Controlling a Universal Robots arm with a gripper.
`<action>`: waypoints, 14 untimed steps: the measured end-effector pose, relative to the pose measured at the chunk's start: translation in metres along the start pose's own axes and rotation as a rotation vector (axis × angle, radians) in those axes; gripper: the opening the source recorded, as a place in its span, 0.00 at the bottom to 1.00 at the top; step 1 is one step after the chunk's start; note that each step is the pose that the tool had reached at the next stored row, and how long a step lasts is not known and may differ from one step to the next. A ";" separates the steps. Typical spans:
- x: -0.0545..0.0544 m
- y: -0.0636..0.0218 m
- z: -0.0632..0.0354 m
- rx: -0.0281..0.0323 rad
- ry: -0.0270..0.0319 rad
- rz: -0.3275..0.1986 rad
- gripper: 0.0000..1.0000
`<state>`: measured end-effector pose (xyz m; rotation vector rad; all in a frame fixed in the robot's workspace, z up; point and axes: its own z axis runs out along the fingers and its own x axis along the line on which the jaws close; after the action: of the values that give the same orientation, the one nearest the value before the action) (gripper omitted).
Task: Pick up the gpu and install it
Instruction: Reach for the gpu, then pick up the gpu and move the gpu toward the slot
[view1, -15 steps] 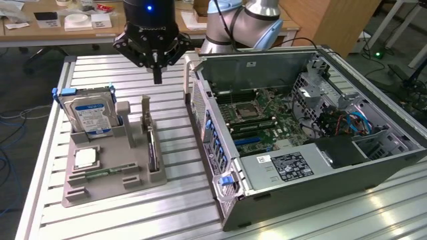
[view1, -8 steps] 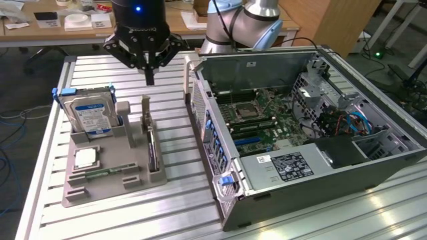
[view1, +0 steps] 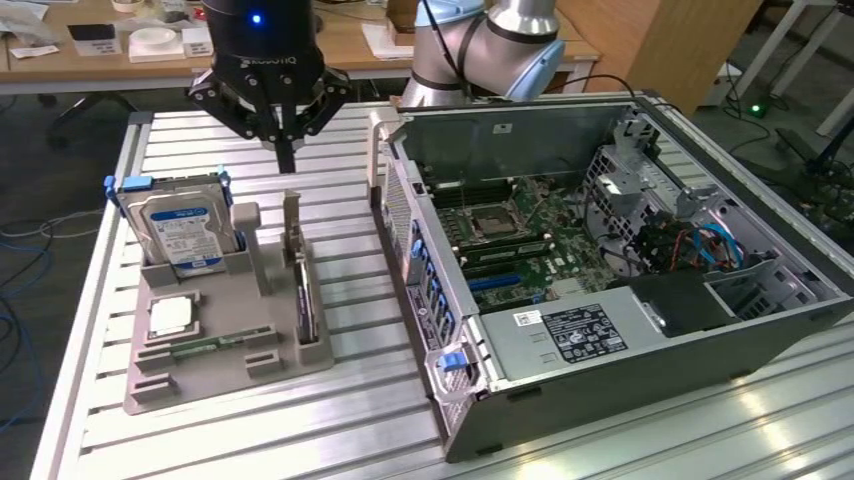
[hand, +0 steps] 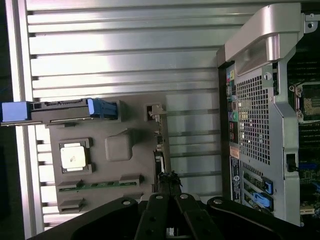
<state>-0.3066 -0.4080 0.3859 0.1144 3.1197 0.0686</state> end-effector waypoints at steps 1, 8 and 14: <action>0.000 0.0000 0.0000 0.0000 0.0000 0.000 0.11; 0.000 0.0000 0.0000 -0.0001 0.0000 0.000 0.11; 0.000 0.0000 0.0000 0.0000 0.0000 0.000 0.17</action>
<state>-0.3066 -0.4080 0.3859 0.1143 3.1196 0.0686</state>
